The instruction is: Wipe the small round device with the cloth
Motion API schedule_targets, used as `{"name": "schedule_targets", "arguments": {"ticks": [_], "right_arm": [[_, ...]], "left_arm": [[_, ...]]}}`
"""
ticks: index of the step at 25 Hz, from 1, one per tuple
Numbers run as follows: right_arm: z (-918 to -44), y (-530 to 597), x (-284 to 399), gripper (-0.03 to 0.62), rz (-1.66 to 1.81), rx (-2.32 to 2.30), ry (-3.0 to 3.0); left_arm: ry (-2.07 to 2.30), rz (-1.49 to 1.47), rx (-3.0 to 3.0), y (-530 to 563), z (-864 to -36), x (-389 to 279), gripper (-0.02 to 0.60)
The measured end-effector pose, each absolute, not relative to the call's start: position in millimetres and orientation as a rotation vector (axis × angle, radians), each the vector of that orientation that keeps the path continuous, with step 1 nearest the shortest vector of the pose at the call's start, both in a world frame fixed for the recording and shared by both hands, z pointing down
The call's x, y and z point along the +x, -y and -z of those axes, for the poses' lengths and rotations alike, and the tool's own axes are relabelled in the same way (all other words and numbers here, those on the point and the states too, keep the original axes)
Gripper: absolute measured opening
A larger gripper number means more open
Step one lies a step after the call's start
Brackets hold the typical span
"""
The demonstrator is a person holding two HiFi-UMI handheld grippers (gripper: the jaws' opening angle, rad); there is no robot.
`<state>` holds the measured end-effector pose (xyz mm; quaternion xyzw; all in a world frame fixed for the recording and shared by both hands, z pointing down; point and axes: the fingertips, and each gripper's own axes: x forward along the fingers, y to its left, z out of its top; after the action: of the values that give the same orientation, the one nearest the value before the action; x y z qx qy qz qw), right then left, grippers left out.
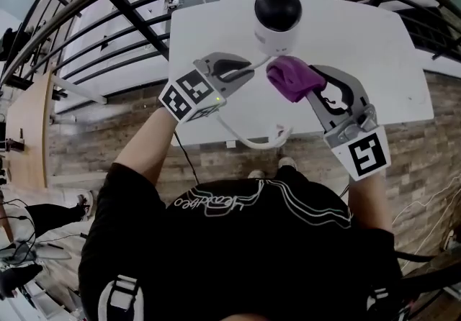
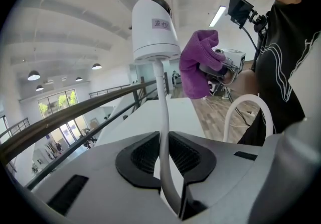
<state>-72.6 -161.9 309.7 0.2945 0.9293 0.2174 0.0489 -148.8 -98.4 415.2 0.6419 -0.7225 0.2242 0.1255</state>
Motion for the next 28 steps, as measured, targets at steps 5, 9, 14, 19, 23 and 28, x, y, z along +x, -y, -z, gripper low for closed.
{"name": "schedule_targets", "arguments": {"ticks": [5,9,14,19,23,28], "right_arm": [[-283,185,-81,0.072,-0.551,0.865,-2.760],[-263,204,-91,0.072,-0.485,0.847,-2.705],[-240,217,-108,0.072,-0.439,0.892,-2.638],[-221,228,-137,0.072,-0.313,0.934,-2.620],[-215,229,-160,0.072,-0.182,1.017,-2.583],[-212,217,-175,0.072,-0.084,1.185,-2.508]], "left_arm": [[2.110,-0.644,1.856,99,-417,-149,0.060],[2.116,-0.660,1.835,100,-417,-147,0.060],[2.120,-0.706,1.783,100,-417,-148,0.060],[2.137,-0.737,1.751,100,-414,-147,0.060],[2.136,-0.759,1.721,100,-417,-149,0.061],[2.145,-0.766,1.675,101,-416,-150,0.061]]}}
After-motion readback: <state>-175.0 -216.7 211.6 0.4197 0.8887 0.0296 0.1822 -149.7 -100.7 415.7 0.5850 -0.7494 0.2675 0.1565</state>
